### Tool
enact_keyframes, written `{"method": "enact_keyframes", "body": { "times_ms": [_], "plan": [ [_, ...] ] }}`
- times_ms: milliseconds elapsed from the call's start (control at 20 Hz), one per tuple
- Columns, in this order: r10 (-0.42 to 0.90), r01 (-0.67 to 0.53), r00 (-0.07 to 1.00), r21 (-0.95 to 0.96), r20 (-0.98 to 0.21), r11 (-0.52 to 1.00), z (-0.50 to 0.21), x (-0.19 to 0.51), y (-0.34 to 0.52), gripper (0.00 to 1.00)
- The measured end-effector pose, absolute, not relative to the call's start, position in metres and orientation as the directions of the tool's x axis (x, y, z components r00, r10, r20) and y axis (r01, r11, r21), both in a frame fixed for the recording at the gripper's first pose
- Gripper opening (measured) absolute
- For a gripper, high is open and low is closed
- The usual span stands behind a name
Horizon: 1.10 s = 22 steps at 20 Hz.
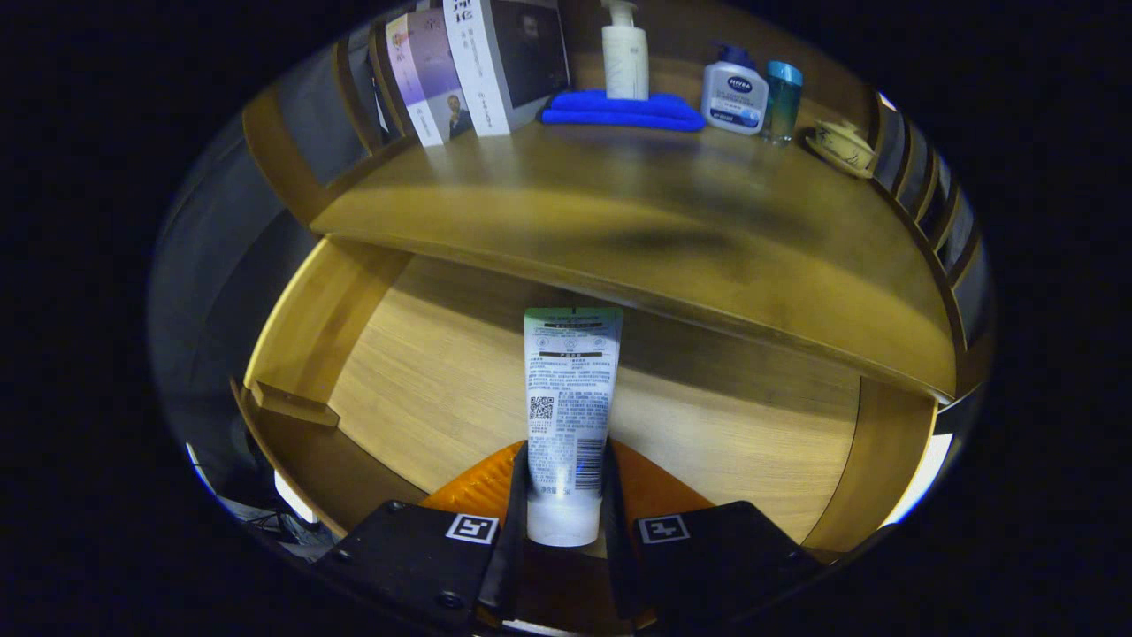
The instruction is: Pull open the drawer, take out the items inside it, and place them on the countertop above the cabinet.
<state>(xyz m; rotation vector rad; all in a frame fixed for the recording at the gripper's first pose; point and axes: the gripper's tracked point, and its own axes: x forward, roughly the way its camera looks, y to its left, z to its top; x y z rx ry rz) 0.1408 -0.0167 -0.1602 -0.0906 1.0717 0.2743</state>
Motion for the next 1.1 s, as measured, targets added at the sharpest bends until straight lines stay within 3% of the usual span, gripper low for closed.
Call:
{"method": "enact_keyframes", "body": {
  "times_ms": [650,1100],
  "plan": [
    [0.356,-0.331,0.552,0.194,-0.754,0.924,-0.085,0.104,0.014,0.43],
    [0.267,-0.225,0.632,0.157,-0.728,0.961,-0.062,0.169,-0.024,0.43]
  ]
}}
